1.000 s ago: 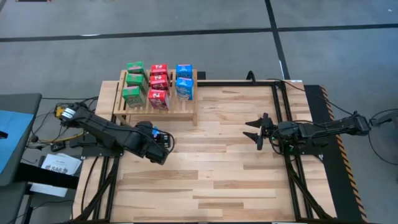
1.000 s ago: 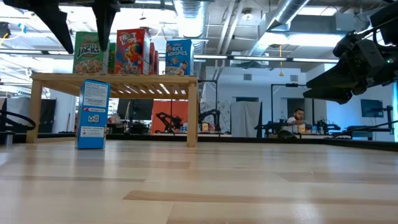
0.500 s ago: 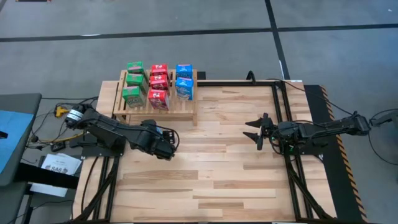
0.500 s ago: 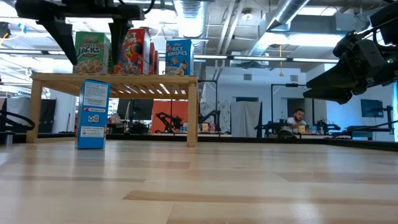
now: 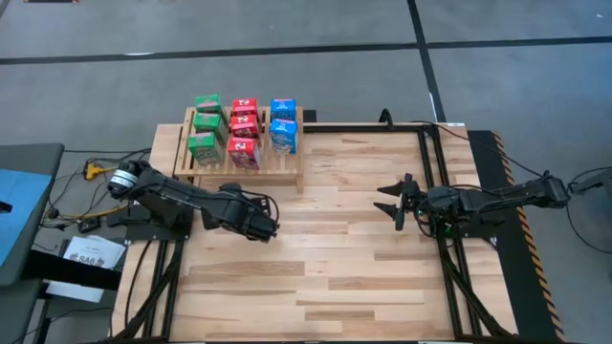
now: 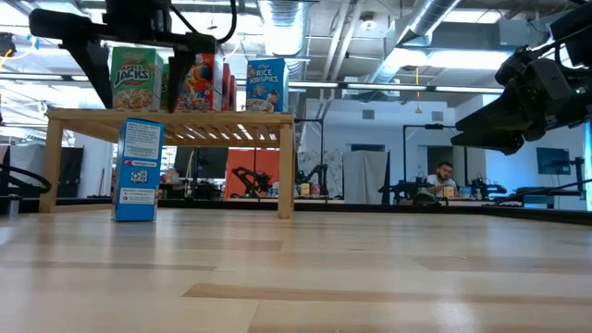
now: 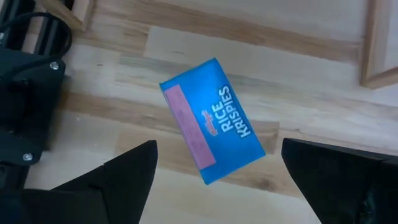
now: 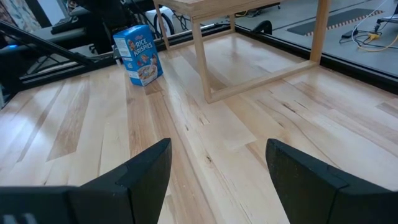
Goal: Stack cereal on shelf
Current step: Put the blue cereal on the shelf aligned with the other blue cereal box
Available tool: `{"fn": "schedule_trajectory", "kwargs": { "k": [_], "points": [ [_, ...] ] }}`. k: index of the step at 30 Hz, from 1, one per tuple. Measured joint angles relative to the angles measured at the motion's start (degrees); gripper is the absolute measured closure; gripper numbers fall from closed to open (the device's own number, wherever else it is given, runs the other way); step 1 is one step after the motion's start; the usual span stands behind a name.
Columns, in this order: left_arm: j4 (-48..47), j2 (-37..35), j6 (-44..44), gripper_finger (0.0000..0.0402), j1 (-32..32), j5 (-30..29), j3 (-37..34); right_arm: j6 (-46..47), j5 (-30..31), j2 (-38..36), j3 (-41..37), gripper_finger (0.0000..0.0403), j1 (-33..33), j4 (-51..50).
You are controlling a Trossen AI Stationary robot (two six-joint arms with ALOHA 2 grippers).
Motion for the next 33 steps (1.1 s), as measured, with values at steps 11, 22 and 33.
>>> {"fn": "schedule_trajectory", "kwargs": {
  "k": [11, 22, 33],
  "points": [
    [-0.3, 0.2, 0.9, 0.0067, 0.8, -0.2, 0.0, 0.0, 0.0, 0.0, 0.0, 0.0117, 0.0, 0.0],
    [-1.4, 4.6, -2.5, 0.0067, 1.0, -1.2, -0.1, 0.0, 0.0, 0.1, 0.0, 0.0117, 0.0, 0.0],
    [-2.1, 7.6, -4.2, 0.0068, 1.3, -1.1, -0.1, 0.0, 0.0, 0.1, 0.0, 0.0117, 0.0, 0.0]
  ]
}}
